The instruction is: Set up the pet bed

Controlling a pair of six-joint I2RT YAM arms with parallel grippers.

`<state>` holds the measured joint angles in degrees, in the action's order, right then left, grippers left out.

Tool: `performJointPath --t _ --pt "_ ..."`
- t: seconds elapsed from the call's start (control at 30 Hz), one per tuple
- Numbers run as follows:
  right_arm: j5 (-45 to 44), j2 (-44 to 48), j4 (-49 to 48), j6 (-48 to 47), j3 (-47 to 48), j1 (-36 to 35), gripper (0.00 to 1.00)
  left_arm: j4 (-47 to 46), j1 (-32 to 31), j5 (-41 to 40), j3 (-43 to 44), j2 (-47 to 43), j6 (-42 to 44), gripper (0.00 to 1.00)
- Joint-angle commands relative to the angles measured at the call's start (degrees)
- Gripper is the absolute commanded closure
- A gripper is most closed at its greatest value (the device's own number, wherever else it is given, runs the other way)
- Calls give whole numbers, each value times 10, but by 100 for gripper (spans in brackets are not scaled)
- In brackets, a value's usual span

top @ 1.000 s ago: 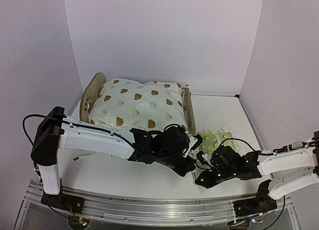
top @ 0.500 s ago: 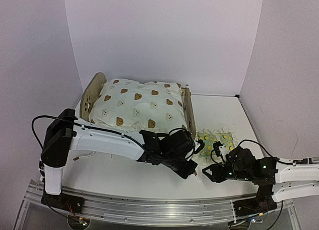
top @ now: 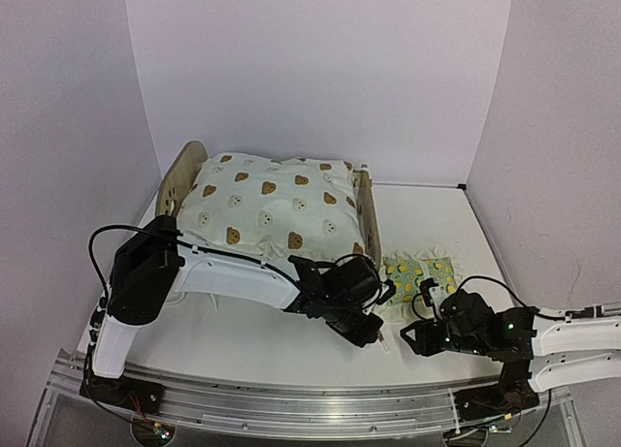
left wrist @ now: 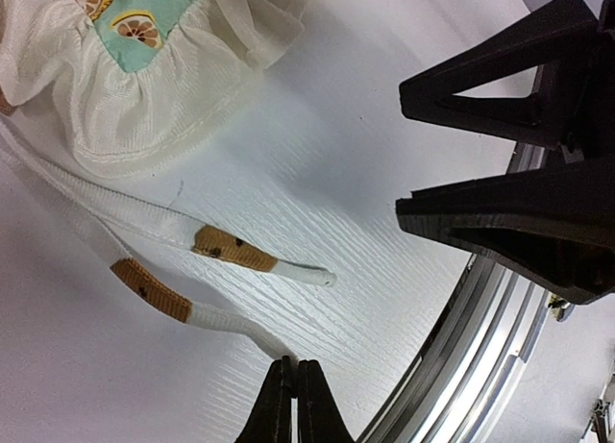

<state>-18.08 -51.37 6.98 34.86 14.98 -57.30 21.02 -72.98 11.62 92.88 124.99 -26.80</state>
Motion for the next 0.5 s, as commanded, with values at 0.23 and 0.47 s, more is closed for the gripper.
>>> performJointPath --t 0.23,0.47 --pt "8 13 12 7 24 -3 50 -23 -6 59 -74 -46 -9 52" --pt "-47 40 73 -9 63 -2 48 -4 -14 35 -17 -47 11 17"
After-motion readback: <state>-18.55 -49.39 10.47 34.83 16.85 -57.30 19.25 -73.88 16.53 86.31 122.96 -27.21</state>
